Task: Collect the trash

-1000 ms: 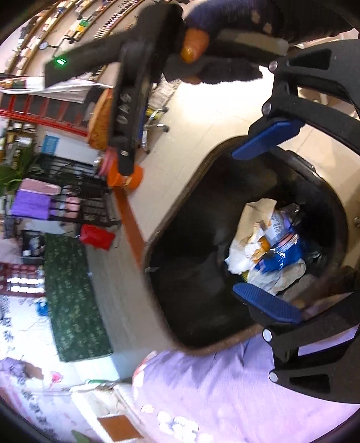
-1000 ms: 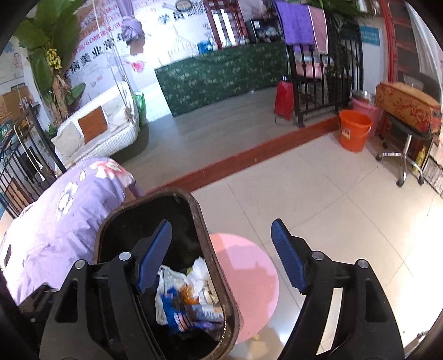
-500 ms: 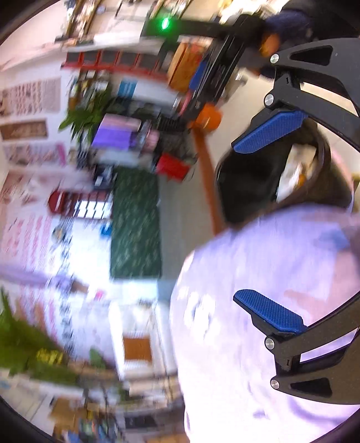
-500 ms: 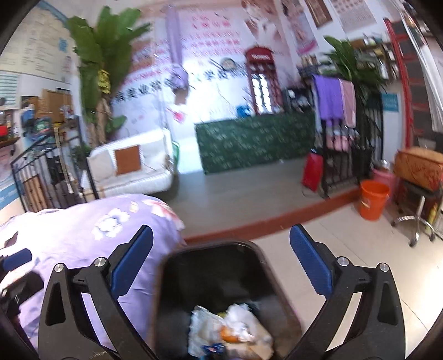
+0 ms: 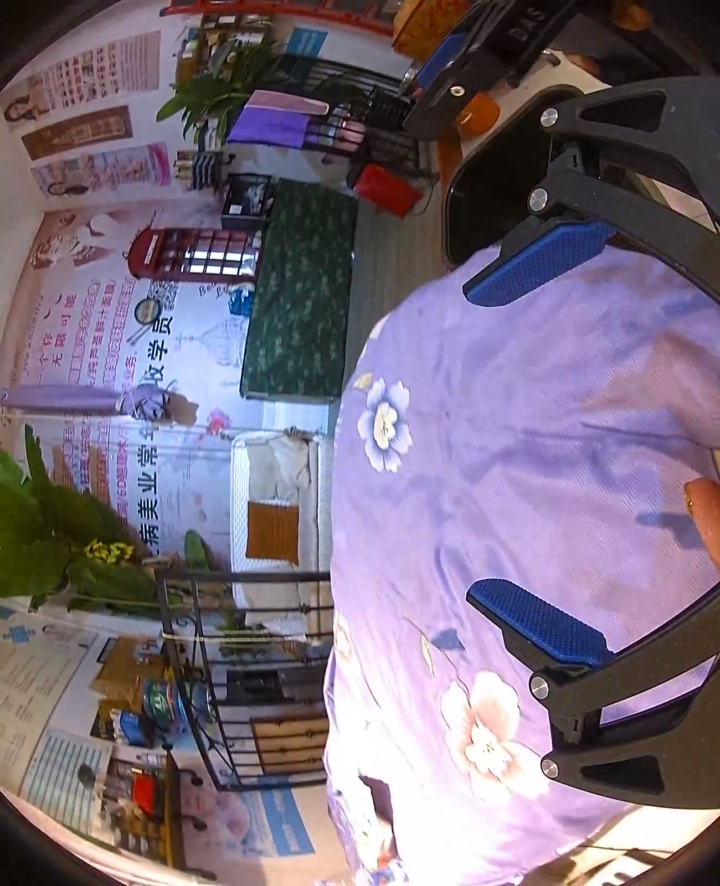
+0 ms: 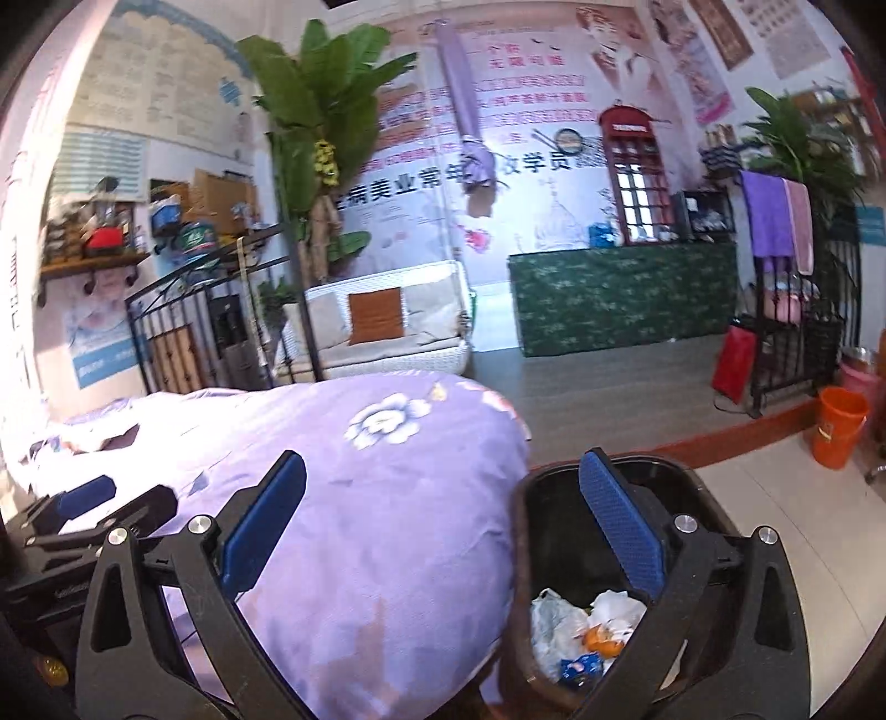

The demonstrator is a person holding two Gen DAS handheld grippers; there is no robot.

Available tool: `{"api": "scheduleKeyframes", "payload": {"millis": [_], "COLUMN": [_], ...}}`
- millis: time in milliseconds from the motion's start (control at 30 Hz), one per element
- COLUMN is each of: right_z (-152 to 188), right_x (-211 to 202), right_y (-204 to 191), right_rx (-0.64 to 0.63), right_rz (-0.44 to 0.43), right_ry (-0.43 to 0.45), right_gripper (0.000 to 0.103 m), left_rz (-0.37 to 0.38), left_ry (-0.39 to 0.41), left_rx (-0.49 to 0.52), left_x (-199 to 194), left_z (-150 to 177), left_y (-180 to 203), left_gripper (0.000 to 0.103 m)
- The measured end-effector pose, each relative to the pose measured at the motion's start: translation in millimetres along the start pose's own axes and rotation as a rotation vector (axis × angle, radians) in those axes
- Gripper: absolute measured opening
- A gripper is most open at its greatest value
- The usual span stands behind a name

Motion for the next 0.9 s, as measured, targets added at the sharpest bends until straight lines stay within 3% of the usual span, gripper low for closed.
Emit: {"api": "scheduleKeyframes", "payload": {"millis": [233, 900], "right_z": [16, 16], "right_x": [-15, -23], "right_y": [-26, -31], "right_rx": [0.010, -0.027], "right_rz": [-0.045, -0.047], "right_ry": [-0.017, -0.016], "right_gripper": [0.097, 0.097], "left_rz": [-0.064, -0.064], "left_ry": [0.001, 0.009], "left_rx": [-0.030, -0.054], "left_x": [-14, -23], "left_z": [9, 12], "left_y": [-18, -27], "left_gripper": [0.097, 0.097]}}
Point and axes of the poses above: each gripper's, at about its wrist camera, not at the fingertips, and x roughly the way its jaws point, y to its right, z to its underside, the point moved 7 cm from there along x, roughly the way its jaws point, and after that the axes turned 7 degrees about -y, right-handed, at the moved point
